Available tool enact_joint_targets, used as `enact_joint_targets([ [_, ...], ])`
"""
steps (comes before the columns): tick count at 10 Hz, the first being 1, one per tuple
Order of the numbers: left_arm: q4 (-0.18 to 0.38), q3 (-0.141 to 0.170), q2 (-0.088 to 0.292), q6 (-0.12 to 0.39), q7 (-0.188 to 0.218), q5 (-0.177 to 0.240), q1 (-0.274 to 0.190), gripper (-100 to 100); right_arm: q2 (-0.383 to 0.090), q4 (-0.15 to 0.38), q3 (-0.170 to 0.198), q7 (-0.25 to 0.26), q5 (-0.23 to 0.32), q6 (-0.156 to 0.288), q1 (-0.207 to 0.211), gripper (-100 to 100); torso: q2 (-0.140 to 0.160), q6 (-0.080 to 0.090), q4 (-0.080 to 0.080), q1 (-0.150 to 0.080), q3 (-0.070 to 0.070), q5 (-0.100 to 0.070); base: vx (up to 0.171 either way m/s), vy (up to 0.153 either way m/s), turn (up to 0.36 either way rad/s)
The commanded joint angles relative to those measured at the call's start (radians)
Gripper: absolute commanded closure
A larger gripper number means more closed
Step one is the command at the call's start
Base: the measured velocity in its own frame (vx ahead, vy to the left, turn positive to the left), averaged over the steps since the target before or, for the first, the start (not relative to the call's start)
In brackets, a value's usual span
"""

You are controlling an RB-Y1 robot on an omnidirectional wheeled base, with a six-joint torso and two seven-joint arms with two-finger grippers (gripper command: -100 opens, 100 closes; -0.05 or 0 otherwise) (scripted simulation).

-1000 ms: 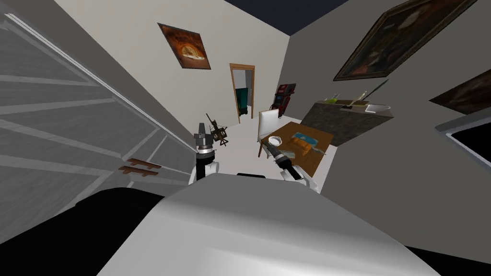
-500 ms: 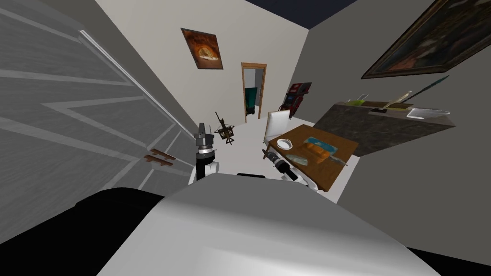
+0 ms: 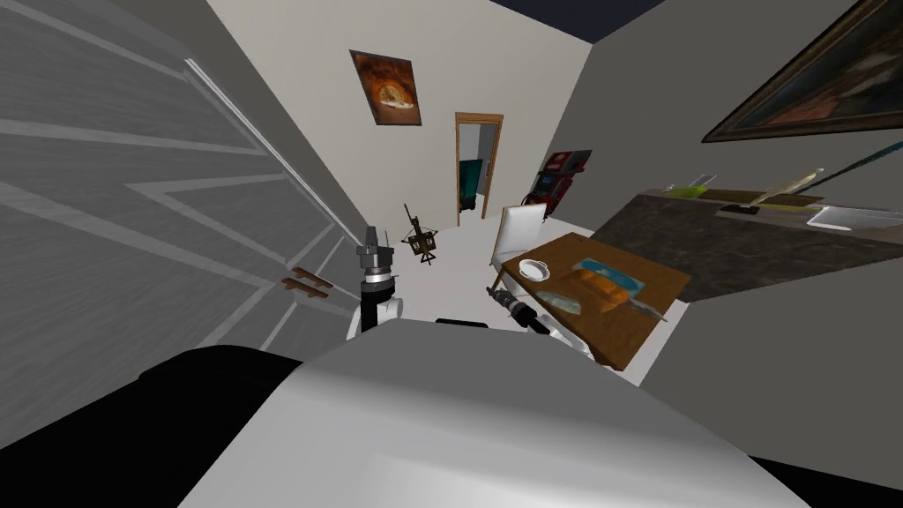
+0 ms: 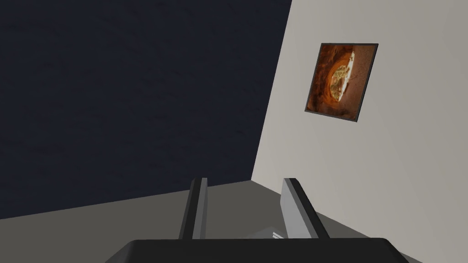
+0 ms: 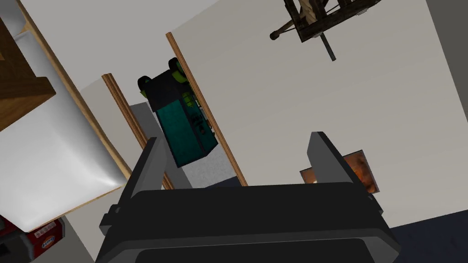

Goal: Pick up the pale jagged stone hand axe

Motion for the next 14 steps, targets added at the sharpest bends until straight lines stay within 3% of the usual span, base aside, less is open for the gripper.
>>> enact_joint_targets([
  [1,0.0,0.0,0.0,0.0,0.0,0.0,0.0,0,-0.01,0.015,0.022,0.02,0.001,0.035,-0.008,-100,0.0,0.0,0.0,0.0,0.0,0.0,0.027,0.043,0.107],
  [3,0.0,0.0,0.0,0.0,0.0,0.0,0.0,0,-0.077,0.092,0.092,0.081,0.0,0.097,-0.016,-100,-0.001,0.0,0.0,0.0,0.0,0.0,0.044,0.061,0.252],
  [4,0.0,0.0,0.0,0.0,0.0,0.0,0.0,0,-0.077,0.099,0.095,0.082,0.0,0.1,-0.016,-100,-0.002,0.0,0.0,0.001,-0.001,0.0,0.047,0.053,0.119],
  [5,0.0,0.0,0.0,0.0,0.0,0.0,0.0,0,-0.111,0.139,0.13,0.112,-0.001,0.132,-0.018,-100,-0.001,0.0,0.0,0.0,-0.001,0.0,0.048,0.047,0.18],
  [7,0.0,0.0,0.0,0.0,0.0,0.0,0.0,0,-0.111,0.139,0.13,0.112,-0.001,0.132,-0.018,-100,0.0,0.001,0.0,-0.001,0.0,0.0,0.022,0.016,0.025],
  [8,0.0,0.0,0.0,0.0,0.0,0.0,0.0,0,-0.143,0.174,0.164,0.142,-0.001,0.162,-0.019,-100,0.001,0.001,0.0,-0.002,0.0,0.0,0.021,0.022,0.154],
  [11,0.0,0.0,0.0,0.0,0.0,0.0,0.0,0,-0.175,0.217,0.196,0.171,-0.001,0.19,-0.02,-100,0.0,0.0,0.0,-0.001,0.0,0.0,0.036,0.026,0.128],
  [13,0.0,0.0,0.0,0.0,0.0,0.0,0.0,0,-0.238,0.29,0.256,0.226,-0.001,0.242,-0.02,-100,-0.001,0.0,0.0,-0.002,-0.001,0.0,0.056,0.025,0.208],
  [14,0.0,0.0,0.0,0.0,0.0,0.0,0.0,0,-0.238,0.278,0.256,0.226,-0.001,0.242,-0.02,-100,-0.002,0.0,0.0,-0.001,-0.001,0.0,0.057,0.02,0.072],
])
